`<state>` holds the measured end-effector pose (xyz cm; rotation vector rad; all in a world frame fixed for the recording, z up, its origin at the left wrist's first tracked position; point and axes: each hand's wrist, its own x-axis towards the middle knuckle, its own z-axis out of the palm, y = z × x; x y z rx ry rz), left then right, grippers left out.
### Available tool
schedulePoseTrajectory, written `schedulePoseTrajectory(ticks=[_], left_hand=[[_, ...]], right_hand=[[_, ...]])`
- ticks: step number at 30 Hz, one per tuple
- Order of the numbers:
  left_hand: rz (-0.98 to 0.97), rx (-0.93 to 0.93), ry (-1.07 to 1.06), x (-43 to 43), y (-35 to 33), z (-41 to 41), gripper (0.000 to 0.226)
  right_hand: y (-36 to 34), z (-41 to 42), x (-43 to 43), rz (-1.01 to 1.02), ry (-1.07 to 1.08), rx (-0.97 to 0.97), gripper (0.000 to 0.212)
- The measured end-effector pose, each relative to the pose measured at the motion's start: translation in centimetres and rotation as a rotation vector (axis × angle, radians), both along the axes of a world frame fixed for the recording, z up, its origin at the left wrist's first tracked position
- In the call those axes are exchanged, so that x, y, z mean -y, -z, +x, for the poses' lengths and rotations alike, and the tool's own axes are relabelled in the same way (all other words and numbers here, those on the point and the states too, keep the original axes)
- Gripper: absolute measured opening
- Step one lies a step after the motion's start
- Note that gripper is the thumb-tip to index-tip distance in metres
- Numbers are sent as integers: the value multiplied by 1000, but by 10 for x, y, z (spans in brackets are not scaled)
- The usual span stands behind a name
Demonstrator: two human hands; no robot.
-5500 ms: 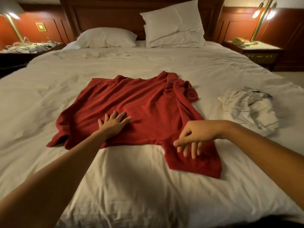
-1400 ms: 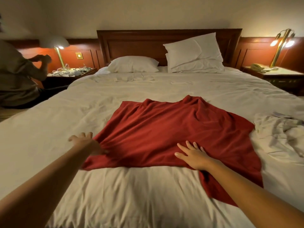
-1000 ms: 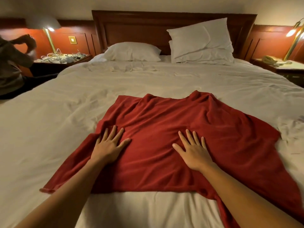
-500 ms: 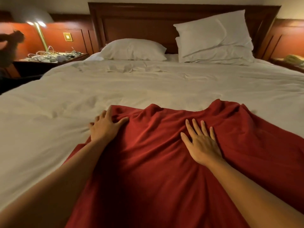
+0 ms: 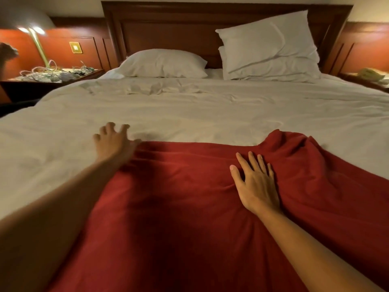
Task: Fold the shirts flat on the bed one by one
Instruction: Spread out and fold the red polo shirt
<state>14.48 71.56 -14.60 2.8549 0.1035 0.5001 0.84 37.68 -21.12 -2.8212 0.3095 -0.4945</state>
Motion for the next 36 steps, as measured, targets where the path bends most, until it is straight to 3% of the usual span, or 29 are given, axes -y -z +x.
schedulePoseTrajectory(ticks=[3, 6, 9, 11, 15, 17, 19, 23, 24, 27, 29, 32, 36], left_hand=[[-141, -84, 206, 72, 17, -35, 70], [-40, -175, 285, 111, 48, -60, 82], [-4, -120, 273, 108, 63, -53, 88], [27, -82, 263, 107, 70, -46, 88], [39, -74, 269, 111, 75, -41, 89], [39, -75, 266, 111, 74, -40, 89], [36, -65, 261, 111, 74, -41, 88], [23, -57, 263, 112, 71, -44, 86], [20, -53, 265, 112, 71, -45, 86], [26, -57, 269, 111, 69, -45, 85], [26, -64, 266, 111, 69, -46, 83], [13, -63, 267, 112, 69, -45, 81], [10, -59, 270, 110, 71, -46, 80]], right_hand=[[-10, -1, -1, 172, -5, 55, 58], [-27, 8, 26, 360, -72, 219, 46], [-56, 38, 87, 226, -65, 357, 39], [-71, 63, 131, 139, -26, 230, 47], [-74, 94, 167, 151, -42, -311, 84], [-72, 99, 169, 99, -49, -406, 80], [-73, 105, 167, 108, -83, -292, 55], [-78, 110, 146, 124, -89, 358, 40], [-74, 113, 139, 142, -124, 346, 41], [-37, 117, 126, 63, -81, -211, 62], [-20, 118, 129, -25, -30, -404, 62], [-24, 120, 133, -16, -75, -406, 64], [-39, 106, 153, -51, 43, -85, 68]])
